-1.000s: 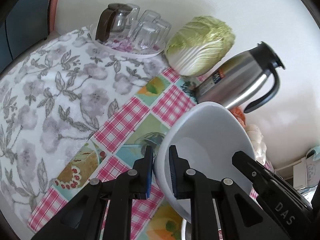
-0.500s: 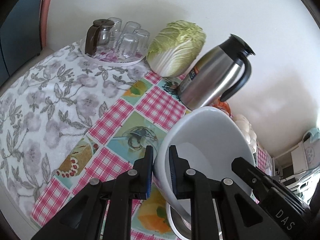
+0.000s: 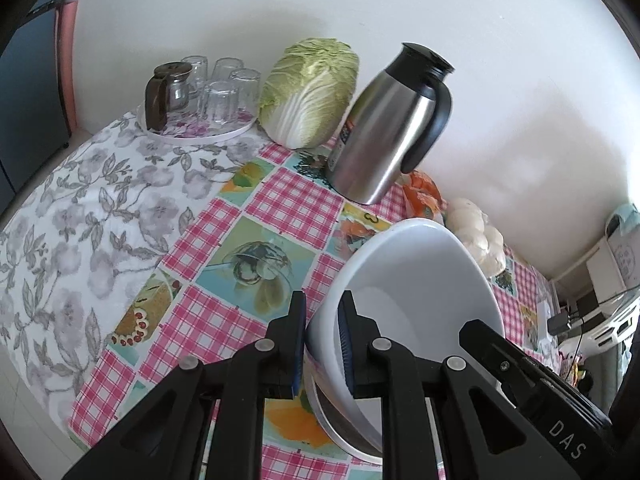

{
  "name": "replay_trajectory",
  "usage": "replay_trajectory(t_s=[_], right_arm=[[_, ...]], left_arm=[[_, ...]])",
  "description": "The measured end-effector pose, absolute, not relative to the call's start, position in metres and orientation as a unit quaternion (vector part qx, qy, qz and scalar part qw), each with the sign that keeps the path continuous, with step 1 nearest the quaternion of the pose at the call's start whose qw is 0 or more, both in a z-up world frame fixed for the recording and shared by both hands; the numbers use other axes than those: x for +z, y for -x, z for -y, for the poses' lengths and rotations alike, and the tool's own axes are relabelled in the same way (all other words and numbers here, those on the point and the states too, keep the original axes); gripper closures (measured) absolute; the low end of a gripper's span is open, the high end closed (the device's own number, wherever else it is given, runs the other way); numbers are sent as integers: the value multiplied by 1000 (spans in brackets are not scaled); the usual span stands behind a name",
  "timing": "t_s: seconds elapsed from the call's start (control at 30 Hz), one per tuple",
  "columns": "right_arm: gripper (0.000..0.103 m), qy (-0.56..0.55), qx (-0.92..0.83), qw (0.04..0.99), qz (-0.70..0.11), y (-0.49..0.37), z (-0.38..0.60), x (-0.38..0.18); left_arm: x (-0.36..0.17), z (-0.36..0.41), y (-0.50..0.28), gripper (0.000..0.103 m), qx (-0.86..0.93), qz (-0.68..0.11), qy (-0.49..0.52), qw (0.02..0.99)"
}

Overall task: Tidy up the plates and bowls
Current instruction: 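Lift the white square bowl with both grippers and carry it toward the basin, then lower the white square bowl into the red-rimmed bowl with both grippers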

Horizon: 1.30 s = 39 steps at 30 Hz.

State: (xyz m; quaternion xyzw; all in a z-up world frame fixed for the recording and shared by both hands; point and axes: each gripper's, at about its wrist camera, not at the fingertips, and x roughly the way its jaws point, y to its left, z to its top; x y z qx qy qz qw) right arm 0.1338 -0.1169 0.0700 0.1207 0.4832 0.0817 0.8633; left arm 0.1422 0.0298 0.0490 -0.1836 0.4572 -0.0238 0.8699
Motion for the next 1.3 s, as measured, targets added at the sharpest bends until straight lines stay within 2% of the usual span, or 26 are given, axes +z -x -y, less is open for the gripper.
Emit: replay_trajectory(t_s=[0.73, 1.3], right_arm=[[88, -170, 74, 863, -471, -122, 181, 77], [88, -199, 43, 854, -479, -121, 216, 67]], left_arm=[[63, 28, -145, 87, -44, -453, 160, 876], [48, 57, -156, 87, -73, -471, 151, 866]])
